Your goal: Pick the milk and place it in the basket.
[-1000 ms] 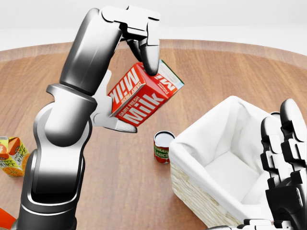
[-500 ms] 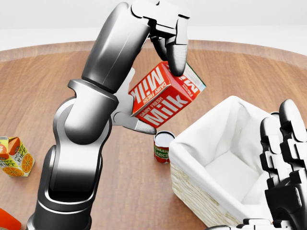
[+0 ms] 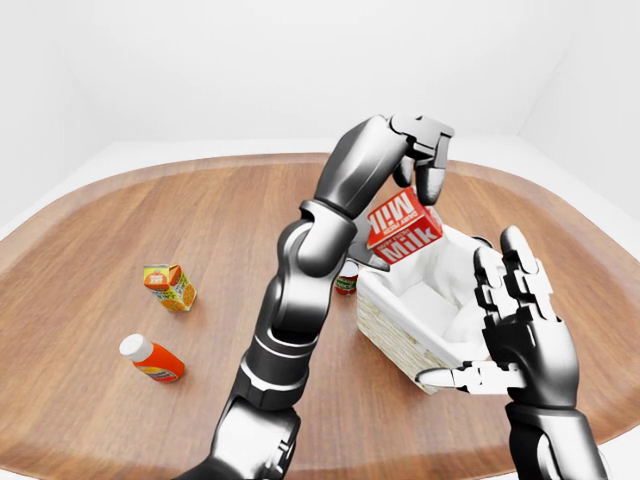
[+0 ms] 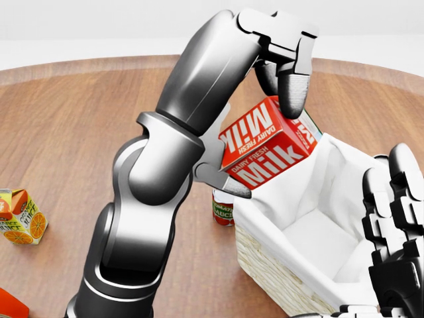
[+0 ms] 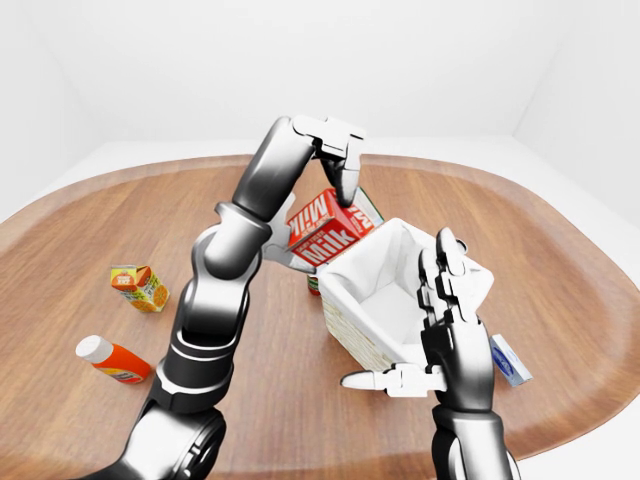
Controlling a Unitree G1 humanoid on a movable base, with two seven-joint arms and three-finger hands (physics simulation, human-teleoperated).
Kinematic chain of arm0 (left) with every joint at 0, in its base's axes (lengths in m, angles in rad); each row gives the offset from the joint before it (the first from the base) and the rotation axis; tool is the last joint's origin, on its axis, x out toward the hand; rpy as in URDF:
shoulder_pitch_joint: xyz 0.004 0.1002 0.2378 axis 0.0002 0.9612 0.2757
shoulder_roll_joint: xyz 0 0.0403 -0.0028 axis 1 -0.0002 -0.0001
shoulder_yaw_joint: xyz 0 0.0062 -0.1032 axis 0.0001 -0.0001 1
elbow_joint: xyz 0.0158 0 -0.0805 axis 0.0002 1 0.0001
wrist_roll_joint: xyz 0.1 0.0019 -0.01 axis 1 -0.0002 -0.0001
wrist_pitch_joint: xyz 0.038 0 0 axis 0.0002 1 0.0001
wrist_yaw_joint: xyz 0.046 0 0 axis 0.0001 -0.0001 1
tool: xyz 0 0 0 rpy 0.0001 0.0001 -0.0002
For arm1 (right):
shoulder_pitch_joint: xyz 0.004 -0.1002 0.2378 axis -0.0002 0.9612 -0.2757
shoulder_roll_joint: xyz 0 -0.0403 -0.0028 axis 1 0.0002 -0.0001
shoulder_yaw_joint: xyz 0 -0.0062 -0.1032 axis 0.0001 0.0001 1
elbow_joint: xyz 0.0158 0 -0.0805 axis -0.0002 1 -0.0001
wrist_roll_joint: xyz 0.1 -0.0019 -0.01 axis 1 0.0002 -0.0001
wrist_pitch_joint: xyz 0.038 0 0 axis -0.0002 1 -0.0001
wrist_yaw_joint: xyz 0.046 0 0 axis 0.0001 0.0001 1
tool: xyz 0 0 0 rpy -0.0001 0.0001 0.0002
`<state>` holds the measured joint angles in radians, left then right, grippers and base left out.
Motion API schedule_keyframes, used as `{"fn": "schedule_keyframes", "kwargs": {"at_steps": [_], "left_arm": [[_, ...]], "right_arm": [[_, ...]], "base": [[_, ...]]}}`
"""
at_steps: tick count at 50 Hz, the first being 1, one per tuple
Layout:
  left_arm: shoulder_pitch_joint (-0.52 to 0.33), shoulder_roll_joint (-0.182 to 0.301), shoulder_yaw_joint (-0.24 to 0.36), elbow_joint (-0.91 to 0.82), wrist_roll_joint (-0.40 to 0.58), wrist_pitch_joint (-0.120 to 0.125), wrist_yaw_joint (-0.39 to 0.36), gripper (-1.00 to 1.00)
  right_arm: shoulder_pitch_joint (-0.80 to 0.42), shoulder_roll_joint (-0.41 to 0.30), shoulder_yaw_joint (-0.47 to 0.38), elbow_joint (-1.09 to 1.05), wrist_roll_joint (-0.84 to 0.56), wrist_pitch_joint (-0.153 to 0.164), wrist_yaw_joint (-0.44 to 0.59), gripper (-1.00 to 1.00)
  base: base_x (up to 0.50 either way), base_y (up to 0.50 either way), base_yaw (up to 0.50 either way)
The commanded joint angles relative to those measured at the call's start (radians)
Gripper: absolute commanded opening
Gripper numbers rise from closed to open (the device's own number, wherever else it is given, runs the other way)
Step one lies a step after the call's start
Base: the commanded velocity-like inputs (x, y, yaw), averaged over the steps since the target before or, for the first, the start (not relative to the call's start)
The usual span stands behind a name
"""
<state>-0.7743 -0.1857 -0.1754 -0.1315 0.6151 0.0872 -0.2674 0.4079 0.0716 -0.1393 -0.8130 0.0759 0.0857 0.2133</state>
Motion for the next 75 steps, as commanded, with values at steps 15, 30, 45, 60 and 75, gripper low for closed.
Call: {"fn": "schedule_keyframes", "kwargs": {"at_steps": [15, 30, 45, 60, 75], "left_arm": [[0.048, -0.120, -0.064, 0.069, 0.012, 0.000, 0.020, -1.00], [0.038, -0.158, -0.067, 0.126, 0.015, 0.000, 0.029, -1.00], [-0.127, -0.092, 0.031, 0.448, -0.179, 0.000, 0.120, -1.00], [-0.173, -0.098, 0.030, 0.521, -0.232, 0.000, 0.142, -1.00], [-0.217, -0.107, 0.035, 0.650, -0.252, 0.000, 0.170, -1.00]], "right_arm": [[0.031, 0.015, -0.026, -0.001, 0.020, -0.018, 0.027, 1.00], [0.029, 0.024, -0.030, 0.017, 0.017, -0.029, 0.034, 1.00], [0.055, 0.031, -0.034, -0.004, 0.028, -0.035, 0.042, 1.00], [0.053, 0.035, -0.036, -0.009, 0.026, -0.029, 0.045, 1.00], [0.051, 0.031, -0.029, -0.003, 0.018, -0.033, 0.038, 1.00]], "base": [[0.00, 0.00, 0.00], [0.00, 0.00, 0.00], [0.00, 0.00, 0.00], [0.00, 0.00, 0.00], [0.00, 0.00, 0.00]]}}
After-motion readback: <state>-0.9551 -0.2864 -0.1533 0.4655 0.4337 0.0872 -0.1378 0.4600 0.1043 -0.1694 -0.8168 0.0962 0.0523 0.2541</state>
